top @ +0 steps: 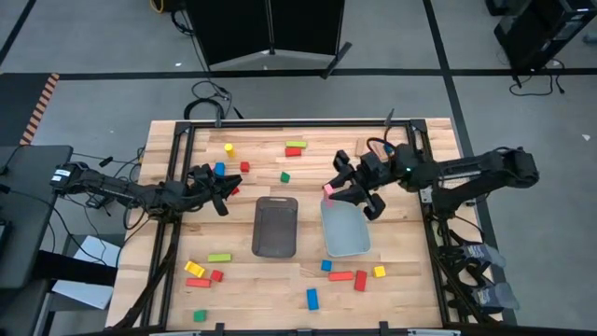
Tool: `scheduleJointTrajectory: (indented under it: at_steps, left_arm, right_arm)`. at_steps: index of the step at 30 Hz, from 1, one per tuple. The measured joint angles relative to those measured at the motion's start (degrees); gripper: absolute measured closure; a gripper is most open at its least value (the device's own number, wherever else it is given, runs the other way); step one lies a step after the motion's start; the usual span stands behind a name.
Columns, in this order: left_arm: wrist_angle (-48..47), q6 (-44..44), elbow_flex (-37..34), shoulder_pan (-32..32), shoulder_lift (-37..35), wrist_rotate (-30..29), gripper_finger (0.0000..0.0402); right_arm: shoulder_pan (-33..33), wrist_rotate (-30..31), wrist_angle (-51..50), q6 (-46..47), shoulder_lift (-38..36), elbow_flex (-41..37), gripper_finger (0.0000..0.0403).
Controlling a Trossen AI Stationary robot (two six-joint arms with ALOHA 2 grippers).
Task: Sort blocks by size
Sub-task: Put the right large pink block into the gray bin
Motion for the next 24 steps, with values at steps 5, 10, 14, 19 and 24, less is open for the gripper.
scheduleJointTrajectory:
  at_steps: [5, 10, 14, 19, 24]
  left_arm:
    - [0.0, 0.0, 0.0, 0.0, 0.0, 0.0, 0.0330]
    - [0.0, 0.1, 0.0, 0.0, 0.0, 0.0, 0.0330]
    - [0.0, 0.1, 0.0, 0.0, 0.0, 0.0, 0.0330]
    - [0.0, 0.0, 0.0, 0.0, 0.0, 0.0, 0.0330]
    - [0.0, -0.2, 0.0, 0.0, 0.0, 0.0, 0.0330]
  right_arm:
    - [-3.0, -9.9, 7.5, 3.9, 5.6, 2.0, 0.0288]
    - [-3.4, -19.7, 7.5, 5.2, 11.1, 8.4, 0.0288]
    - [-3.4, -20.8, 4.7, 4.8, 13.1, 10.7, 0.0288]
    - [-2.9, -18.4, -9.0, -4.9, 11.7, 10.7, 0.0288]
    - [0.1, -10.0, -30.6, -17.1, 7.6, 10.8, 0.0288]
